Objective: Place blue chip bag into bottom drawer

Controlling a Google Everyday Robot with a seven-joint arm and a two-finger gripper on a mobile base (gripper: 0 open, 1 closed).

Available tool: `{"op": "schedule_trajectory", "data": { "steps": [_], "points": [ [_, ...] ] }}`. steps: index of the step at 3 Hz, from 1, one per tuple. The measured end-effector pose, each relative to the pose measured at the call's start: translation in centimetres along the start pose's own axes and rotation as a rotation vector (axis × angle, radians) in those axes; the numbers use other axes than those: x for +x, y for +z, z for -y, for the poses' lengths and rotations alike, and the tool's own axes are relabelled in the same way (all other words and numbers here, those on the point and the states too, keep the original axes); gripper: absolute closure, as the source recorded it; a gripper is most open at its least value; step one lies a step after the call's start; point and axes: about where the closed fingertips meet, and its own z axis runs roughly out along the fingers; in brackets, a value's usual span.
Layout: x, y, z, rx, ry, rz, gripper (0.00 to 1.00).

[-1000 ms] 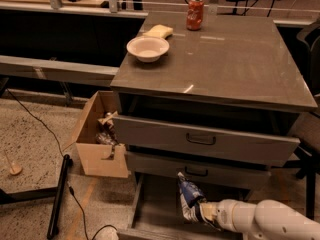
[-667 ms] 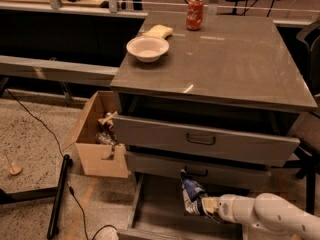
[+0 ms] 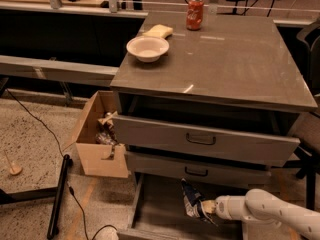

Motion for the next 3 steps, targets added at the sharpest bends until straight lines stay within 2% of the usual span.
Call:
{"op": "schedule_trajectory", "data": {
  "steps": [1, 2, 3],
  "points": [
    [1.1, 3.0, 3.2, 0.017, 0.045, -0.032, 1.0],
    [1.3, 5.4, 4.8, 0.018, 0.056, -0.039, 0.85],
    [2.2, 7.4, 6.1, 0.03, 0.078, -0.056, 0.62]
  ]
}}
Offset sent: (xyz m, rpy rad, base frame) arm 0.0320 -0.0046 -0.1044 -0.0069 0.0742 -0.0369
